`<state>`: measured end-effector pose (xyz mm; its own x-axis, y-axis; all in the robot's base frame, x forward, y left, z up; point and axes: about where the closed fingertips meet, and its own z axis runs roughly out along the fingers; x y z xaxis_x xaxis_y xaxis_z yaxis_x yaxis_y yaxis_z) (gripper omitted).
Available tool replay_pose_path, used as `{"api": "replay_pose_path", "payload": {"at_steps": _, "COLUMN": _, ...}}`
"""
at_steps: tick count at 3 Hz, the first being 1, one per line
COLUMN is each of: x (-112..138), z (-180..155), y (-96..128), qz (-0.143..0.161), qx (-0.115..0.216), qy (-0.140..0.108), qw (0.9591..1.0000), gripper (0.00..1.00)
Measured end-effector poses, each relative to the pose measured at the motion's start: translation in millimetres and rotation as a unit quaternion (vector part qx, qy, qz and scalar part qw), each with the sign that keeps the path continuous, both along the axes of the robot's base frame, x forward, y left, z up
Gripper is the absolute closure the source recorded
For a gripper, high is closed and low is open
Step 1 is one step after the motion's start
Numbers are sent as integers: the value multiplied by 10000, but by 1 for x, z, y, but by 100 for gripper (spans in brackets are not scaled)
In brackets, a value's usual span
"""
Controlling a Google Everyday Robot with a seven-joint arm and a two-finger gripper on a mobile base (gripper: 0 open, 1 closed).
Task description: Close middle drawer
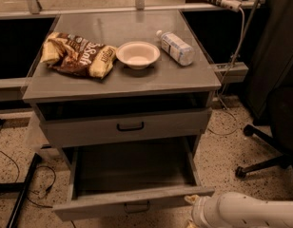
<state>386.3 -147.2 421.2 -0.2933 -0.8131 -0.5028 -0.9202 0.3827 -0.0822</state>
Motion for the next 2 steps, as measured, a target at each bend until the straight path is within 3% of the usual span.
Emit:
{"api": "replay_pose_path", "payload": {"at_steps": 1, "x": 34, "z": -9, "y": 8, "qz": 6, "qx": 110, "qy": -95, "qw": 9999, "gripper": 19}}
{"api": "replay_pose_path", "payload": {"at_steps": 2, "x": 76, "z": -8, "y": 22, "qz": 155, "qx": 68, "qy": -342, "qw": 9993, "gripper": 41}}
